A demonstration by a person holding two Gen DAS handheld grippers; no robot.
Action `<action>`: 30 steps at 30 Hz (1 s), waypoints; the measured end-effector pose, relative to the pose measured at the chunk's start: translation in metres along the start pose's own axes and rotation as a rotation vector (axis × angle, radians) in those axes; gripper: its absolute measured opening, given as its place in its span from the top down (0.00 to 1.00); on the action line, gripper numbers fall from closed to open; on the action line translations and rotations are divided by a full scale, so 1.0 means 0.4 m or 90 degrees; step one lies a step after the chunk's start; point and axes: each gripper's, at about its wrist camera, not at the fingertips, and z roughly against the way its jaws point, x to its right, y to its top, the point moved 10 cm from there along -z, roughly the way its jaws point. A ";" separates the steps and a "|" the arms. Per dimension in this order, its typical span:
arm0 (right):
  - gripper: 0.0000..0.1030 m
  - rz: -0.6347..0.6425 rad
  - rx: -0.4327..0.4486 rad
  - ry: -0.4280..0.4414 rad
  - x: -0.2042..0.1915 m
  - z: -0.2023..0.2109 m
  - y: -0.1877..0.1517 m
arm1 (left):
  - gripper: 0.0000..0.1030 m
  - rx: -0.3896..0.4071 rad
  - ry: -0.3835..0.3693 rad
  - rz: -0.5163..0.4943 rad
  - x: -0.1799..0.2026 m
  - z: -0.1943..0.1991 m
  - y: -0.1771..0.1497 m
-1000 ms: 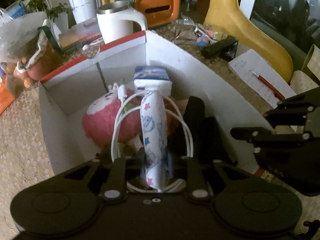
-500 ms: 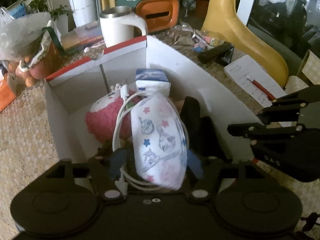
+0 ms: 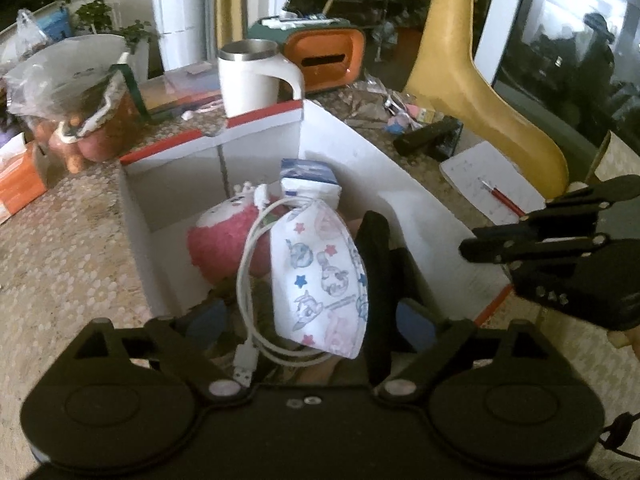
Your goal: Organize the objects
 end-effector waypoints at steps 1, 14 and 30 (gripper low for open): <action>0.93 -0.002 0.007 0.002 0.000 0.011 0.004 | 0.09 0.006 0.002 0.004 -0.002 0.010 -0.001; 0.92 -0.021 0.156 0.076 -0.065 0.210 0.029 | 0.01 0.116 0.008 0.079 -0.024 0.185 -0.012; 0.47 -0.042 0.266 0.072 -0.130 0.350 -0.028 | 0.01 0.190 0.061 0.106 -0.032 0.327 -0.112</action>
